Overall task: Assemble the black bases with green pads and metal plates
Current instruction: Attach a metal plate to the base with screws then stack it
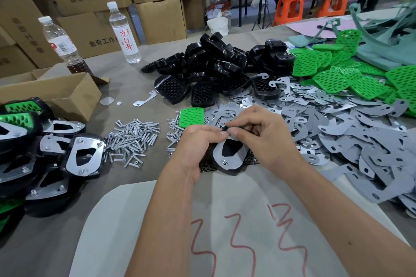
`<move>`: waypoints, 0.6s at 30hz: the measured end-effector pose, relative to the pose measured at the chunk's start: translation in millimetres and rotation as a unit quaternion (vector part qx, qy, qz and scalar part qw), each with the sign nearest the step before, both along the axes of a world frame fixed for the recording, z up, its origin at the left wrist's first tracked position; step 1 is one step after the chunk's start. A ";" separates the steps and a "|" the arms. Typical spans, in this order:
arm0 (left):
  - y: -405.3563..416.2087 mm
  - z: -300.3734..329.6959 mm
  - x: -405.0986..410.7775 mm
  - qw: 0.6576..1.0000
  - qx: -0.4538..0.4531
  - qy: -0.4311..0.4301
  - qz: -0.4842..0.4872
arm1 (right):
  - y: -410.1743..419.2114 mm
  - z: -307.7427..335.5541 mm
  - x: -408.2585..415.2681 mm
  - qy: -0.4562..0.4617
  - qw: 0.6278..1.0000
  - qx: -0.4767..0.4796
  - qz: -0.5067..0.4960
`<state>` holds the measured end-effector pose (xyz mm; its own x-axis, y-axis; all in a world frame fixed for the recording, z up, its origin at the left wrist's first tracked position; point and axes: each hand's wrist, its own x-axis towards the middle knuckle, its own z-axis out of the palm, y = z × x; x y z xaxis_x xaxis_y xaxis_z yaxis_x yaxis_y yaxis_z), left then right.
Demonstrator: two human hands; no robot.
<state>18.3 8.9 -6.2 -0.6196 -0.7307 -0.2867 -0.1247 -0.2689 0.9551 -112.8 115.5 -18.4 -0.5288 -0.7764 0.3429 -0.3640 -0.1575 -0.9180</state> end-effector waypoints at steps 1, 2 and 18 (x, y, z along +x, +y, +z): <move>0.1 -0.5 0.0 1.000 -0.003 -0.002 0.000 | 0.1 0.5 -0.8 -0.005 1.000 -0.002 -0.006; -0.1 -0.9 0.3 1.000 -0.006 -0.003 -0.001 | 0.4 0.8 -1.3 -0.009 1.000 -0.002 -0.009; -2.6 -3.7 0.5 1.000 -0.005 0.002 -0.001 | -1.0 -0.8 -3.7 -0.023 1.000 -0.009 0.016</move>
